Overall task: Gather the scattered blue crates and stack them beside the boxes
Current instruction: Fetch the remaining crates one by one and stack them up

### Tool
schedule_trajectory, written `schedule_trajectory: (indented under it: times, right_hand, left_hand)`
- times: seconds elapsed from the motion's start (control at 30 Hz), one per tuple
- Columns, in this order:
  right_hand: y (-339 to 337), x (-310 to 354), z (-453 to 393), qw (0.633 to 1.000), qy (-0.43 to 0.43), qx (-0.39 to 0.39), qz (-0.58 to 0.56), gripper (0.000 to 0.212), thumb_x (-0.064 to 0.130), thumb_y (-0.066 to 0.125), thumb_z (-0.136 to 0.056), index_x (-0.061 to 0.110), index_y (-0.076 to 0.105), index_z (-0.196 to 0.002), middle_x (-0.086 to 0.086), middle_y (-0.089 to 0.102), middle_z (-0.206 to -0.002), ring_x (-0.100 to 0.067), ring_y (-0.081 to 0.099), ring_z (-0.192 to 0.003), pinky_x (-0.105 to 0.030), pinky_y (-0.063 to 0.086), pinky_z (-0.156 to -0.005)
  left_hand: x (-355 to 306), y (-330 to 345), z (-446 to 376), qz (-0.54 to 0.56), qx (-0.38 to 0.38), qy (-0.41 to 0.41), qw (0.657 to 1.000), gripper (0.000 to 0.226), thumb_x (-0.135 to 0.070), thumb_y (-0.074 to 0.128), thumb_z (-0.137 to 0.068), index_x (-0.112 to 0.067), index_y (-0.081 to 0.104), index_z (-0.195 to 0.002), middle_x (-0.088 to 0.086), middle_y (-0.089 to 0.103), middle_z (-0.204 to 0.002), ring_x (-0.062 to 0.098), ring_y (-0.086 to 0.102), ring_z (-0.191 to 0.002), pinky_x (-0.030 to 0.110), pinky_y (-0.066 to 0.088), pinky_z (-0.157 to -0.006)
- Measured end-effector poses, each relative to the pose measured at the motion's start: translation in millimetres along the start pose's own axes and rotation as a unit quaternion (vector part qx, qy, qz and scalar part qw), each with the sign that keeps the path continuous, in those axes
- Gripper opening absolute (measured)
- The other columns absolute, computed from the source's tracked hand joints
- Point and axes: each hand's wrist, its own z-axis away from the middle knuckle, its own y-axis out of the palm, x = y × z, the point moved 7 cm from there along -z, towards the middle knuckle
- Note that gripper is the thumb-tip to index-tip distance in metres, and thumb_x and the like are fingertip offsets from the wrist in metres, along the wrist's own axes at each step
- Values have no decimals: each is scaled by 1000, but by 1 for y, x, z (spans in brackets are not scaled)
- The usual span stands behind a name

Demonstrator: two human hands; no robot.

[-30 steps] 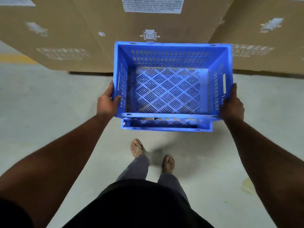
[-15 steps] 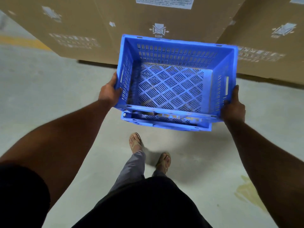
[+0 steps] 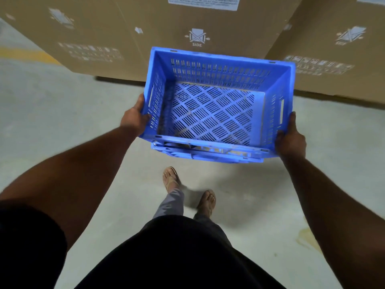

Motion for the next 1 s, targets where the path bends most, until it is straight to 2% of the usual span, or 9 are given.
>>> schedule_trajectory:
  times: [0.13,0.27,0.37,0.7,0.8,1.0]
  right_hand:
    - [5,-9,5,1000,13,-10,-1,71,27,45,-102,37,9,-162,-39,64,-105,-54,61,-98,-50,48,-88]
    - [6,-12,4,999,30,-8,-6,70,29,44,-102,41,7,-161,-38,64,-106,-53,61,-100,-50,47,-90]
    - [4,-8,7,1000,20,-7,-10,71,27,46,-102,39,9,-161,-38,64,-107,-53,61,-101,-49,47,-90]
    - [3,-12,16,1000,28,3,-6,71,26,47,-102,40,11,-161,-38,65,-107,-53,62,-100,-49,49,-89]
    - [5,-8,13,999,30,-14,-9,71,24,45,-102,38,11,-162,-38,65,-104,-54,62,-98,-50,48,-88]
    - [8,-10,15,999,40,-22,-11,71,24,44,-102,40,9,-161,-37,66,-104,-53,62,-97,-50,48,-88]
  left_hand:
    - [-8,2,9,1,10,1,1000,79,-25,61,-94,-38,17,-159,22,60,-135,42,62,-114,45,50,-97]
    - [-5,3,15,27,8,-9,1000,78,-25,60,-94,-41,18,-158,16,58,-141,38,63,-116,44,51,-99]
    - [0,2,17,20,12,-13,1000,79,-25,61,-95,-40,17,-159,15,58,-141,38,63,-115,39,50,-97]
    - [6,7,30,10,29,-16,999,79,-25,60,-97,-38,14,-160,18,56,-143,41,61,-118,41,49,-98]
    - [2,7,24,6,29,-22,999,79,-25,59,-97,-39,13,-160,22,59,-137,43,61,-115,42,49,-96]
    - [2,5,29,-9,-26,-18,999,79,-27,61,-92,-41,20,-158,27,65,-120,46,64,-101,44,51,-88]
